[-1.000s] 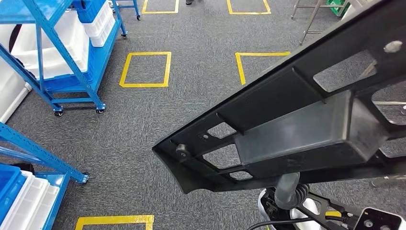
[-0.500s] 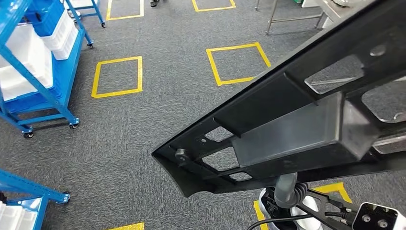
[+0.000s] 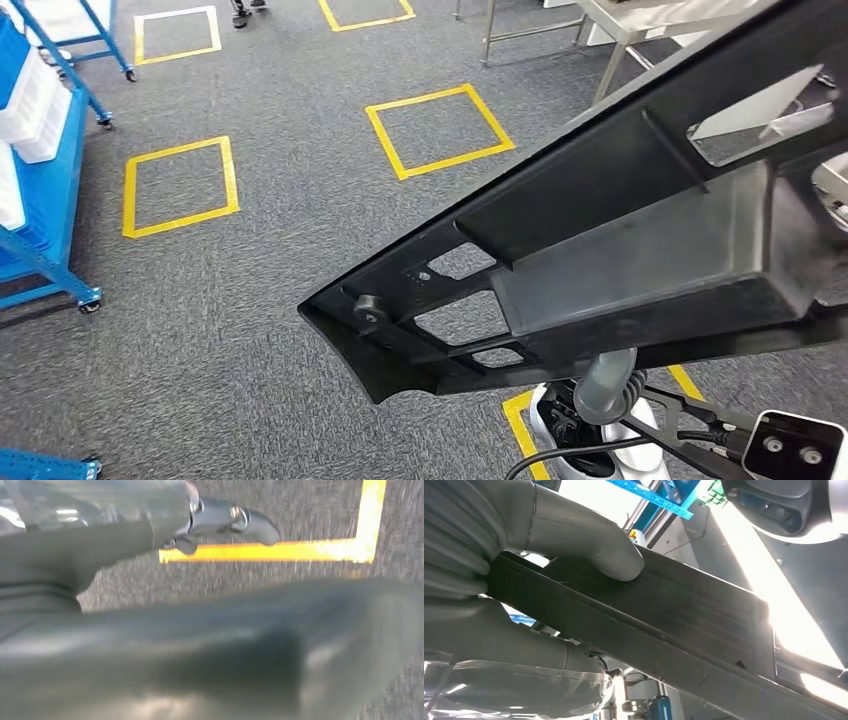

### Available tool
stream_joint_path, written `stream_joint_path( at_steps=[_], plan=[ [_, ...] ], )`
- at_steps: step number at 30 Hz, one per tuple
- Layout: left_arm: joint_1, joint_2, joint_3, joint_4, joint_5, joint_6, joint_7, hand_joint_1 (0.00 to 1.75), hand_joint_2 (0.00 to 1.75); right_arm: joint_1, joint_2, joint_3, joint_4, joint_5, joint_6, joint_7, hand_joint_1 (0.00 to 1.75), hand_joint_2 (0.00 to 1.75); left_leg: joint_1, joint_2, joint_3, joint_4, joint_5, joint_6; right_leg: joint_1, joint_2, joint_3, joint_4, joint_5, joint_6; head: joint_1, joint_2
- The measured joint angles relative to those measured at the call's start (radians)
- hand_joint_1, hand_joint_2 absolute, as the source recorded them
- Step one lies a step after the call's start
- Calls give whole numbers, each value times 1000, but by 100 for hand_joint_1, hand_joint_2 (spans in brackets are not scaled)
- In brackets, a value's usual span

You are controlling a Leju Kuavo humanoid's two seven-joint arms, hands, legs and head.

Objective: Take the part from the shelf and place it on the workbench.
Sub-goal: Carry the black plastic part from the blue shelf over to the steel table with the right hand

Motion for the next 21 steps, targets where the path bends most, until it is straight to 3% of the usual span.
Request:
stream_joint_path(
  at_steps=[1, 3, 5, 6, 7, 9, 11, 13, 15, 17, 19, 20, 21],
  plan=[
    [0, 0, 0, 0, 0, -3, -1, 0, 0, -5, 0, 0, 0, -2, -2, 0, 175, 175, 1, 15, 1, -7, 6, 5, 2, -29, -18, 35, -23, 3, 0, 0],
    [3, 1, 0, 0, -2, -8, -3, 0, 0, -13, 0, 0, 2, -6, -6, 0, 175, 175, -2, 44, -1, -11, 9, 10, 3, -88, -77, 164, -94, 6, 0, 0],
    [7, 1, 0, 0, -3, -13, -4, 0, 0, -16, -1, 0, 5, -10, -10, 0, 175, 175, -4, 75, -3, -10, 9, 11, 0, -103, -122, 268, -131, 12, 0, 0],
    [7, 1, 0, 0, -5, -15, -5, 0, 0, -16, -1, -1, 7, -11, -11, 0, 175, 175, -5, 89, -3, -9, 8, 11, -2, -107, -117, 267, -122, 13, 0, 0],
    [6, 0, 0, 0, -6, -17, -5, 0, 0, -17, -2, -1, 9, -13, -11, 0, 175, 175, -5, 102, -3, -8, 7, 9, -2, -114, -90, 223, -97, 14, 0, 0],
    [2, -1, -1, 0, -9, -19, -6, 0, 0, -21, -3, -3, 12, -17, -11, 0, 175, 175, -7, 123, -3, -3, 2, 4, 0, -154, -3, 75, -42, 9, 0, 0],
    [1, -2, -2, 0, -11, -19, -6, 0, 0, -26, -5, -4, 15, -20, -11, 0, 175, 175, -12, 140, -1, 4, -5, -6, 6, -183, 44, -12, -23, -1, 0, 0],
    [0, -2, -2, 0, -13, -17, -5, 0, 0, -29, -6, -8, 18, -21, -19, 0, 175, 175, -13, 159, 1, 5, -9, -16, 8, -168, 42, -20, -23, -11, 0, 0],
    [-1, -3, -3, 0, -15, -14, -4, 0, 0, -31, -9, -11, 21, -19, -39, 0, 175, 175, -9, 142, -2, 21, -26, -28, 6, -146, 41, -25, -17, -23, 0, 0],
    [-2, -4, -3, 0, -17, -13, -3, 0, 0, -34, -12, -12, 23, -14, -61, 0, 175, 175, -3, 90, -38, 106, -80, -37, 2, -126, 41, -28, -12, -32, 0, 0],
    [1, -5, -4, 0, -18, -14, -4, 0, 0, -30, -14, -12, 25, -4, -79, 0, 175, 175, -1, 61, -101, 246, -143, -41, 4, -102, 39, -28, -10, -36, 0, 0],
    [3, -5, -4, 0, -18, -15, -4, 0, 0, -25, -15, -12, 26, 2, -84, 0, 175, 175, -1, 58, -124, 294, -155, -42, 5, -89, 39, -27, -10, -36, 0, 0],
    [5, -5, -4, 0, -17, -16, -6, 0, 0, -20, -16, -12, 26, 8, -89, 0, 175, 175, -1, 56, -132, 307, -147, -41, 5, -74, 39, -26, -9, -37, 0, 0]
  ],
)
